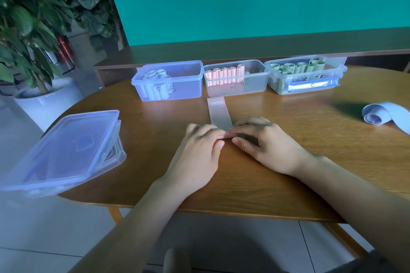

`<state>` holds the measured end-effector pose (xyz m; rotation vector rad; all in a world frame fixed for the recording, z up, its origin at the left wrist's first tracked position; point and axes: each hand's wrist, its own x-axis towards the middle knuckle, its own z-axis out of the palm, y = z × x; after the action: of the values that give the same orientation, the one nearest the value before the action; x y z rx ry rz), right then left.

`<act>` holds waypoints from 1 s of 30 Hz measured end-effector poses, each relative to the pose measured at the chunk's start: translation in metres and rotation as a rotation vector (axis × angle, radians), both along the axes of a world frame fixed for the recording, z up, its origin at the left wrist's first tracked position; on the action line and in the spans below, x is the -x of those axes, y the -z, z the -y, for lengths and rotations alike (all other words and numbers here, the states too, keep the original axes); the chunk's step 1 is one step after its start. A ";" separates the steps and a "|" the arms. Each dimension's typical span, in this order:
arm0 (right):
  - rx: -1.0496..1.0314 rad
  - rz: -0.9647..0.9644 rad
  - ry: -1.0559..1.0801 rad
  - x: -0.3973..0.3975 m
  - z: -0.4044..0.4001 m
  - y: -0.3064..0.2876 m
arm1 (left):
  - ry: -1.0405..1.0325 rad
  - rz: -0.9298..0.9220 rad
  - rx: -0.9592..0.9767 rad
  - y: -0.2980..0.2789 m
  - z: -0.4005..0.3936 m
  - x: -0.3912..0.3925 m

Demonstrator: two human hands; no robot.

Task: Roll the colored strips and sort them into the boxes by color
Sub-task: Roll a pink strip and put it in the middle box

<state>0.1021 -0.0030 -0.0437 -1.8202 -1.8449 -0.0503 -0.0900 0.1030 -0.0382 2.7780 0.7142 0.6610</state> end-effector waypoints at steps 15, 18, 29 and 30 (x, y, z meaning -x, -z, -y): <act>0.079 0.036 0.024 -0.007 -0.013 -0.005 | -0.043 -0.031 -0.062 0.000 -0.009 -0.011; 0.066 0.037 0.008 -0.007 -0.014 -0.006 | -0.051 -0.048 -0.076 0.000 -0.012 -0.014; 0.048 0.034 0.003 -0.013 -0.027 -0.009 | -0.044 -0.003 -0.088 0.001 -0.022 -0.022; 0.037 0.028 -0.001 -0.013 -0.027 -0.009 | -0.054 -0.011 -0.088 0.001 -0.023 -0.023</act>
<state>0.1155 0.0236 -0.0349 -1.8527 -1.8779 -0.0417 -0.0670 0.1262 -0.0393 2.8530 0.7826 0.7036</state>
